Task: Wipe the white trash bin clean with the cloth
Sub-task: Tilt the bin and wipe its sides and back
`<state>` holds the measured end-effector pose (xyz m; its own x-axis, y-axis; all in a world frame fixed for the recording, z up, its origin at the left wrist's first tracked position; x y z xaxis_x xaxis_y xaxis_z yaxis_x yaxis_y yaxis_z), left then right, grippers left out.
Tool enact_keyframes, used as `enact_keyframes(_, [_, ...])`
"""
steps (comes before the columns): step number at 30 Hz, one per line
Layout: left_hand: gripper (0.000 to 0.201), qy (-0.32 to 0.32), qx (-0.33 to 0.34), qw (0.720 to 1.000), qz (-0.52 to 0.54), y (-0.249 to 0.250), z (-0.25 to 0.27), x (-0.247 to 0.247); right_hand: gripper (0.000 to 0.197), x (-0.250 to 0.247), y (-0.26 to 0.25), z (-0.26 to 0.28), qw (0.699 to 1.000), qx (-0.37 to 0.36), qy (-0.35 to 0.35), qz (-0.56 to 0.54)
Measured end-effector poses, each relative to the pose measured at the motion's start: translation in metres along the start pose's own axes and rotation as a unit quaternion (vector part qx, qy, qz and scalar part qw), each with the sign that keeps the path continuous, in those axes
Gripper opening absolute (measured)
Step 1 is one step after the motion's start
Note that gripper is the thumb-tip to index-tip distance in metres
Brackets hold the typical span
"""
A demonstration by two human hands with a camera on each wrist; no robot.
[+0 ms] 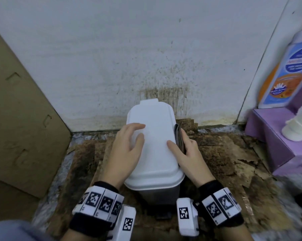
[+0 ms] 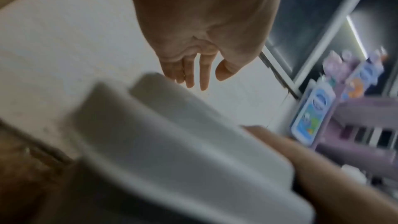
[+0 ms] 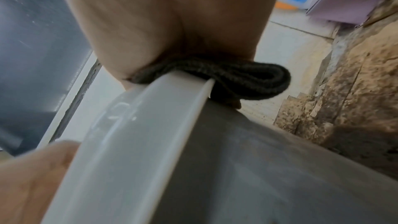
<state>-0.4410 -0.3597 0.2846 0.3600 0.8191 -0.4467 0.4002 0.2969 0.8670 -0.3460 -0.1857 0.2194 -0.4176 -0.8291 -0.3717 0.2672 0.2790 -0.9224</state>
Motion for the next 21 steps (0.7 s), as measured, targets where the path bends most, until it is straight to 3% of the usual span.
enact_keyframes(1, [0.03,0.013,-0.004,0.999,-0.046,-0.003,0.001,-0.002,0.09,-0.003,0.002,0.0,1.0,0.002,0.001,0.001])
enact_keyframes(3, [0.041,0.02,-0.073,0.992,-0.102,-0.014,0.005,-0.001,0.091,-0.01,0.002,0.003,1.0,0.014,0.0,0.004])
enact_keyframes(5, [0.055,-0.007,-0.174,0.98,-0.094,-0.027,0.012,0.006,0.09,-0.018,0.001,0.006,1.0,0.026,-0.003,0.015])
enact_keyframes(7, [0.062,-0.034,-0.231,0.971,-0.049,-0.04,0.016,0.015,0.092,-0.021,0.0,0.006,0.999,0.031,-0.007,0.031])
enact_keyframes(12, [0.072,-0.019,-0.223,0.974,-0.028,-0.048,0.015,0.018,0.104,-0.016,0.002,0.003,0.997,0.039,0.007,0.067])
enact_keyframes(17, [0.066,-0.013,-0.214,0.977,0.004,-0.04,0.016,0.016,0.098,-0.015,0.002,0.008,0.998,0.024,0.034,0.041])
enact_keyframes(21, [0.058,-0.021,-0.196,0.98,0.017,-0.038,0.012,0.012,0.117,-0.01,0.001,0.017,0.996,0.04,0.078,0.019])
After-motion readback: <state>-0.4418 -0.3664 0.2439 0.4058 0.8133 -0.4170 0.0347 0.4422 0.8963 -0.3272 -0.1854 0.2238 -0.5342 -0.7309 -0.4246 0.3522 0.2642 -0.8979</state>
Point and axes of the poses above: each hand's wrist, its own z-axis away from the middle knuckle, its own x-axis out of the palm, y = z × x, the point moved 6 cm from there along -z, towards the middle knuckle, and after that the axes turned 6 degrees about z, right-handed, at the moved point
